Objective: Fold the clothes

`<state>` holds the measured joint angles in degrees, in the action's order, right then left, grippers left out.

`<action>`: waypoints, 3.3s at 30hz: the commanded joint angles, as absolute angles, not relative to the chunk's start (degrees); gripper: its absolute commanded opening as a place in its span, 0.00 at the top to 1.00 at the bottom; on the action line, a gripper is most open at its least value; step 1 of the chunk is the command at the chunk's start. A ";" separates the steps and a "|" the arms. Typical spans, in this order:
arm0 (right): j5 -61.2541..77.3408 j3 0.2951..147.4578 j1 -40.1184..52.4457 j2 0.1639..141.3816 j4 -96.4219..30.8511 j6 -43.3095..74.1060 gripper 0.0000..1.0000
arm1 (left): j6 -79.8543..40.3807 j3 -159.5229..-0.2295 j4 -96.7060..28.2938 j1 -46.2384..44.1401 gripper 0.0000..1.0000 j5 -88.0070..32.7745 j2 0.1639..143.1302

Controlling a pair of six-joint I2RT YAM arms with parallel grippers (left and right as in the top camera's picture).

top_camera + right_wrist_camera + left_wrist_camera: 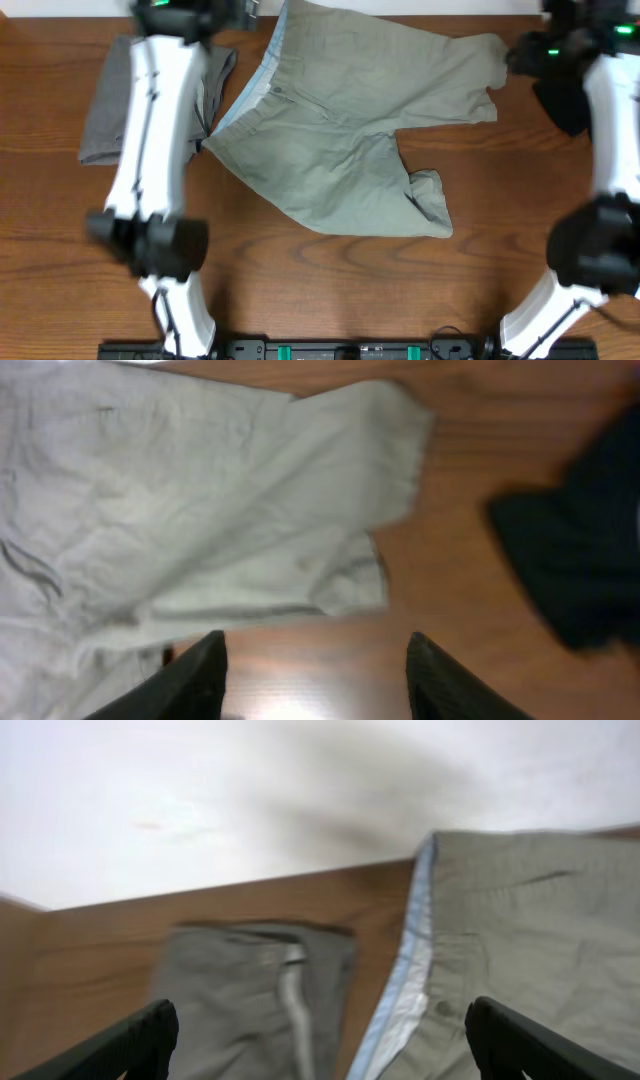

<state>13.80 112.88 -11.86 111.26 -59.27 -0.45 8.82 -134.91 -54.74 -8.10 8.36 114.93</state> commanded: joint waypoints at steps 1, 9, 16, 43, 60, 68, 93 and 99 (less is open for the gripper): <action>12.86 113.69 -12.82 103.96 -63.92 -3.73 0.41 | 8.27 -136.09 -59.16 -6.85 0.07 9.50 108.62; 13.17 109.93 -11.03 104.22 -79.26 -3.73 0.43 | 3.70 -136.09 -76.44 -6.37 0.07 9.47 104.29; 20.82 90.70 -6.83 106.19 -69.34 -4.86 0.48 | 2.09 -132.62 -83.81 -5.65 0.07 -0.10 104.79; 25.02 68.18 -3.40 96.64 -42.78 -2.92 0.99 | 2.28 -80.95 -57.60 -5.15 0.08 -8.58 107.85; 3.33 79.00 -7.25 88.49 -53.52 0.47 0.44 | 2.24 -80.88 -56.21 -5.17 0.08 -8.60 108.03; 5.93 78.89 -13.76 96.66 -54.89 1.21 0.37 | 2.24 -80.88 -56.18 -5.15 0.07 -8.60 108.03; 14.79 78.89 -21.19 120.38 -40.56 5.30 0.69 | 2.28 -80.84 -54.26 -5.17 0.07 -12.93 110.89; 24.18 80.25 -21.15 119.81 -36.82 4.38 0.99 | 2.28 -80.84 -54.28 -5.17 0.07 -12.91 111.33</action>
<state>16.10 79.42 -21.26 119.22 -37.04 4.99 2.76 -81.01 -54.00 -5.41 -11.97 110.48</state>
